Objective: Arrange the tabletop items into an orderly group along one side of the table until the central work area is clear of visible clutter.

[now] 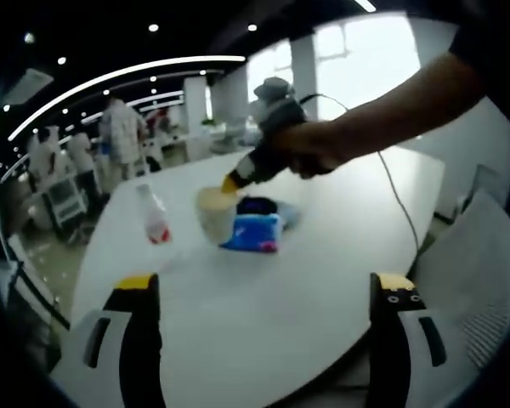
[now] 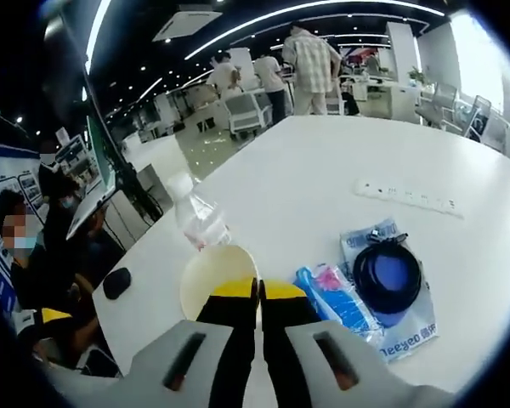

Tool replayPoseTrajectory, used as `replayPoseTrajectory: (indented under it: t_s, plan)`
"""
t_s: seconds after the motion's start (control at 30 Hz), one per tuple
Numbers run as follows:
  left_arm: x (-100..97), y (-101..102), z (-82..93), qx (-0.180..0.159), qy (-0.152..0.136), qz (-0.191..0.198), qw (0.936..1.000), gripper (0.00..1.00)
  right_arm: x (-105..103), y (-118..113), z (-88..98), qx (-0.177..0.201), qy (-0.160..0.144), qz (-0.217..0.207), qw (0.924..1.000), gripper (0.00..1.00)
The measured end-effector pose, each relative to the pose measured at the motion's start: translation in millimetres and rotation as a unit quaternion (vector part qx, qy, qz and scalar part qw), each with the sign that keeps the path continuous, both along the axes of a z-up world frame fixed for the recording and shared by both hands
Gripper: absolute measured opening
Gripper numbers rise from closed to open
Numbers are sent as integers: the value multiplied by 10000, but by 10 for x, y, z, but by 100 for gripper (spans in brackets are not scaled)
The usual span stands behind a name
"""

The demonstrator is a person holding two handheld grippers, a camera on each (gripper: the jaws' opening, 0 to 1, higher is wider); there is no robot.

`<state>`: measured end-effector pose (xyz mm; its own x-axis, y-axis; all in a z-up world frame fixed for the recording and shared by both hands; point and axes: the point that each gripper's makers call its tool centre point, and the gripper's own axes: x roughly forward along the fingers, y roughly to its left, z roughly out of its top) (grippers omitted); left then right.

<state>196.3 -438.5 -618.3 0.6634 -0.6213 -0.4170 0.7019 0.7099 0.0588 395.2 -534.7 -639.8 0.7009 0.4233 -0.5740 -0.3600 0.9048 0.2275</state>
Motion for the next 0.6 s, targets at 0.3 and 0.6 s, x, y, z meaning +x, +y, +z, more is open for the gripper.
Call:
replayPoseTrajectory:
  t_s: [0.3, 0.6]
  plan:
    - [3, 16, -81, 72, 174, 58, 9998, 99, 154, 40, -58, -96, 3, 11, 10000, 0]
    - [44, 105, -142, 157, 274, 258, 9992, 97, 298, 61, -160, -122, 41, -23, 9999, 0]
